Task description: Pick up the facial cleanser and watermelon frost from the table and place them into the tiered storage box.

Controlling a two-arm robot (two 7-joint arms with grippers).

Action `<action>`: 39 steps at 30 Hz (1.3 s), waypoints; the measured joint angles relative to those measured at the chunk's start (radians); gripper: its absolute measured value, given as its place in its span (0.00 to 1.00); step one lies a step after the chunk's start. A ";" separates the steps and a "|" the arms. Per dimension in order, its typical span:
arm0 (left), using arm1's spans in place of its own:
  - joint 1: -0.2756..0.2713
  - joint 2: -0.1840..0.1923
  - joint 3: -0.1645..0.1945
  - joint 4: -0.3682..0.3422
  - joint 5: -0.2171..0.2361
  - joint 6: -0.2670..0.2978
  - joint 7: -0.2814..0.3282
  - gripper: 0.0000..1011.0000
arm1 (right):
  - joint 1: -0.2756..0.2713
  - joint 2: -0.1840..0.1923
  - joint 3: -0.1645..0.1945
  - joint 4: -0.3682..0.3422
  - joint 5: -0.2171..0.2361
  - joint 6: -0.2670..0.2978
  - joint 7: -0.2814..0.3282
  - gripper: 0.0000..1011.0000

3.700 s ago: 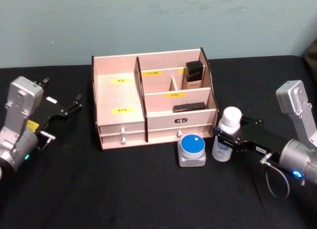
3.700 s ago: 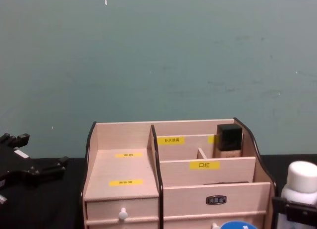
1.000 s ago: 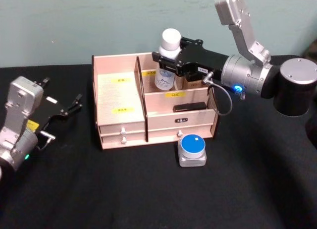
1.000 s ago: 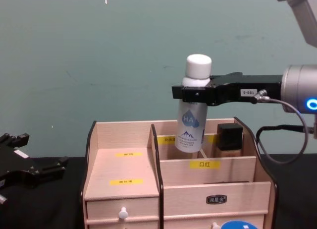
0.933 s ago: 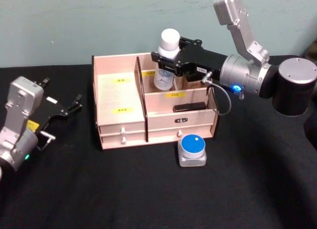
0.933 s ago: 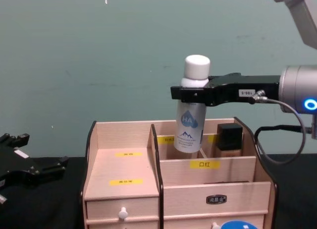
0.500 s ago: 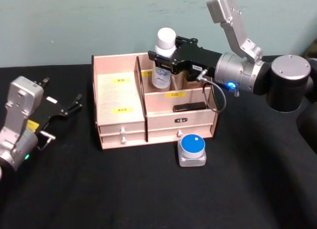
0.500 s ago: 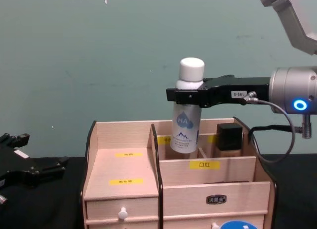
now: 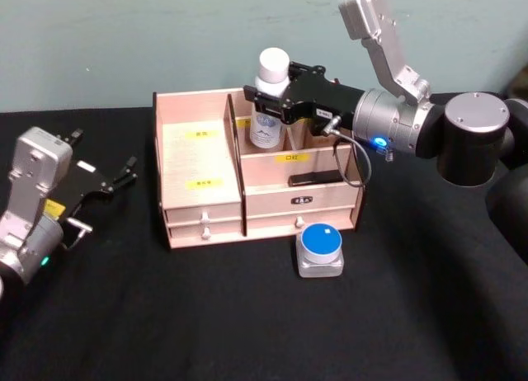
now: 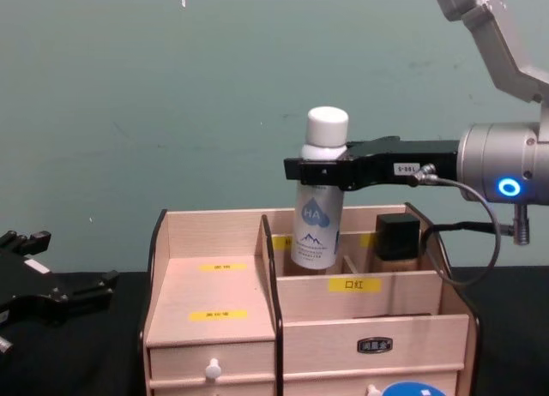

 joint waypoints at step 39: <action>0.000 0.000 0.000 0.000 0.000 0.000 0.000 1.00 | 0.013 -0.037 -0.015 0.105 -0.018 -0.001 0.020 0.59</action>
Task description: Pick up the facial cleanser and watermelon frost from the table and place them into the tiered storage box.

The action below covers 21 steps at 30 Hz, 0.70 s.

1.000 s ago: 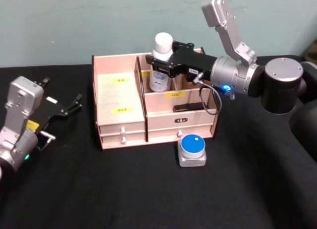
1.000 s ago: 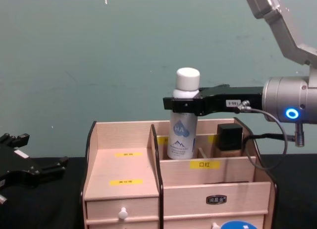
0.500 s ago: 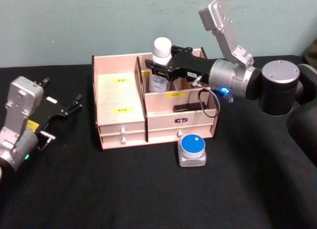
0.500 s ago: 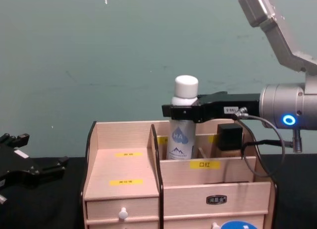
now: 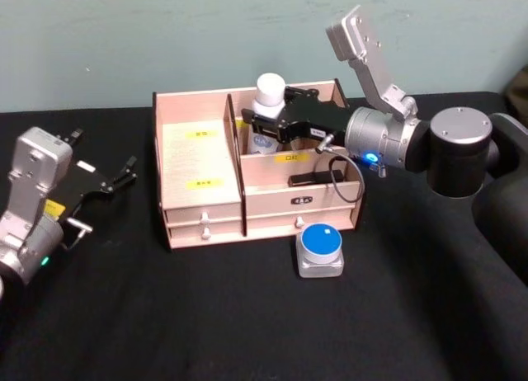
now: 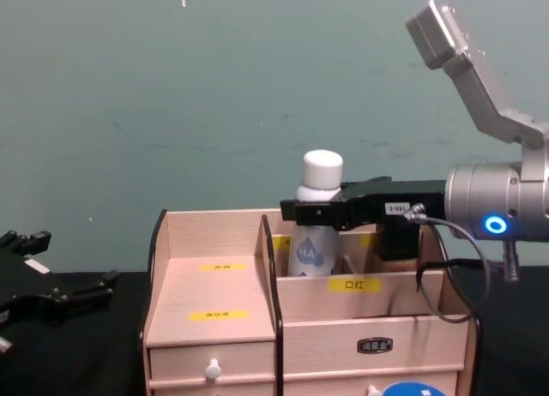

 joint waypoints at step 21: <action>0.000 0.000 0.000 0.000 0.000 0.000 0.000 1.00 | 0.009 -0.011 -0.005 0.032 -0.015 -0.008 0.005 0.59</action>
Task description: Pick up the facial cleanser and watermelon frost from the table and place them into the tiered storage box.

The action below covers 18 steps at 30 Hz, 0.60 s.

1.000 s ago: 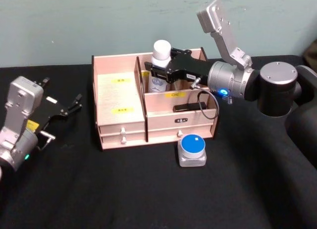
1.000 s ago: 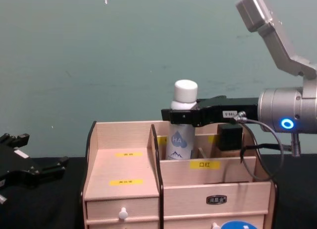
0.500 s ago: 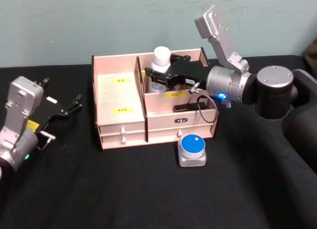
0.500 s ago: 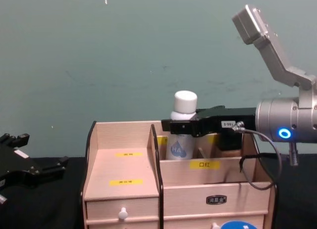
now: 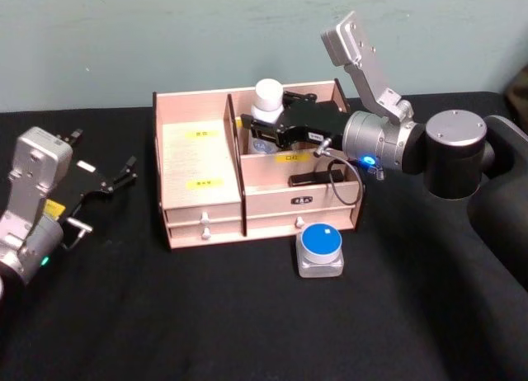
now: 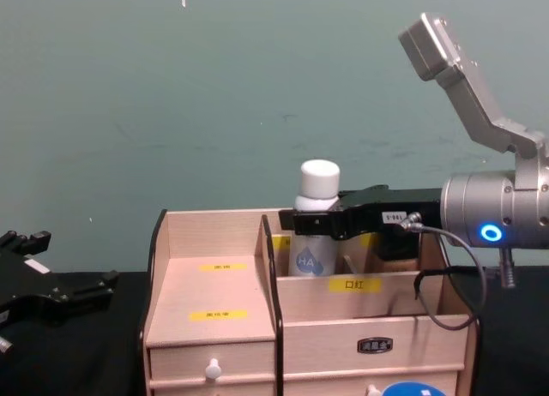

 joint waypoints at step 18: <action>0.000 0.000 0.000 0.000 0.000 0.000 0.000 1.00 | -0.002 0.002 0.002 -0.003 0.004 0.001 0.000 0.95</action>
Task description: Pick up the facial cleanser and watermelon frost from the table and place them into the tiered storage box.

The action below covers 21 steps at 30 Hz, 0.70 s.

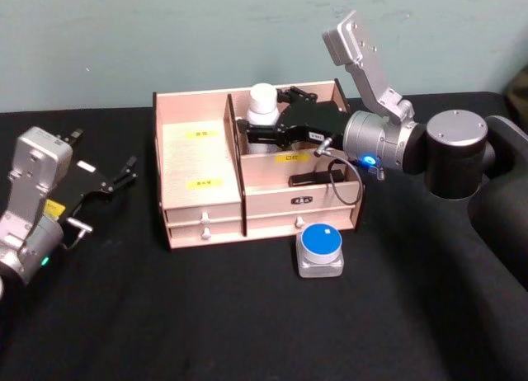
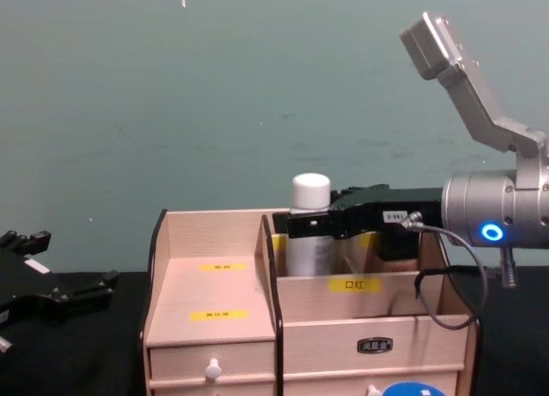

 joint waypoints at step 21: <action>0.000 0.000 0.000 0.000 0.000 0.000 0.000 1.00 | -0.128 0.187 0.034 -0.419 0.066 0.276 -0.034 0.99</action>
